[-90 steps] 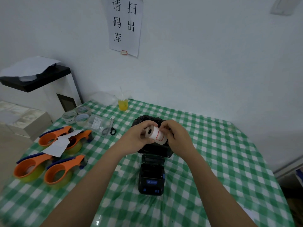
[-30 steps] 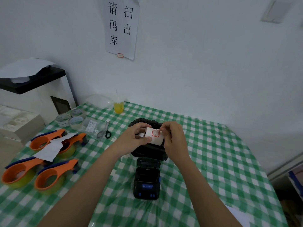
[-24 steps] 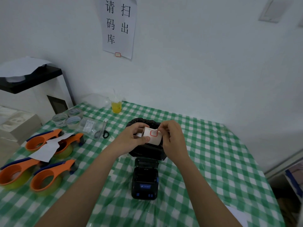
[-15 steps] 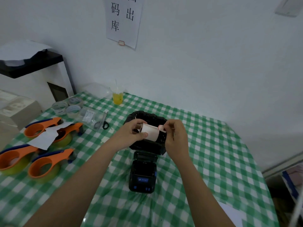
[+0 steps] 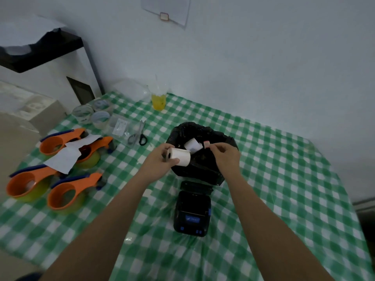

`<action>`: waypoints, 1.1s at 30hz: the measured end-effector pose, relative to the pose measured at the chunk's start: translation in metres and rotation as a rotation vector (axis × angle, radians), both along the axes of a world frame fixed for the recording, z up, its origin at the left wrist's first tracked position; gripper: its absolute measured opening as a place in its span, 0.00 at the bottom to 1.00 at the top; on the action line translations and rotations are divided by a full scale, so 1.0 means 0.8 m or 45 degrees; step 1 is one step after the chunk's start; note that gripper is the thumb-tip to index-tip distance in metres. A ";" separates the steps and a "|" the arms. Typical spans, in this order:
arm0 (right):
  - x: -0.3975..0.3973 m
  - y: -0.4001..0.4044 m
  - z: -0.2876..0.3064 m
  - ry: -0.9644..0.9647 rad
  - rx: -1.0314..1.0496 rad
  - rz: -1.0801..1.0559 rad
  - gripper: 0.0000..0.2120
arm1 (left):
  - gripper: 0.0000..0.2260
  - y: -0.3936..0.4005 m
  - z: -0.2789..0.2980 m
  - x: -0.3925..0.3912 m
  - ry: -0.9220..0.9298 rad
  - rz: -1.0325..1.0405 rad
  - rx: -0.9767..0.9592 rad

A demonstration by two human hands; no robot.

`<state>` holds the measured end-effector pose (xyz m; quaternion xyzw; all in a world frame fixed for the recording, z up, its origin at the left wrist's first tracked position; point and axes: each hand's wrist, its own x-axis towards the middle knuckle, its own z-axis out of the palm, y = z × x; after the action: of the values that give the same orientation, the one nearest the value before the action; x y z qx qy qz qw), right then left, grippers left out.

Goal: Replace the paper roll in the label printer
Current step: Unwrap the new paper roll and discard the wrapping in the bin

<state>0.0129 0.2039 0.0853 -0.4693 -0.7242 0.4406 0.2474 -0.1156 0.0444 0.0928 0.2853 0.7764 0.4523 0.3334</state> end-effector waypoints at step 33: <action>-0.087 0.086 -0.064 -0.258 0.038 0.199 0.11 | 0.18 0.065 -0.043 -0.045 -0.077 -0.027 0.021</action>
<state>-0.0567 0.2726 0.0342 -0.4499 -0.7862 0.3981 0.1449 -0.1518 0.0960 0.0587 0.2827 0.7591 0.4636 0.3591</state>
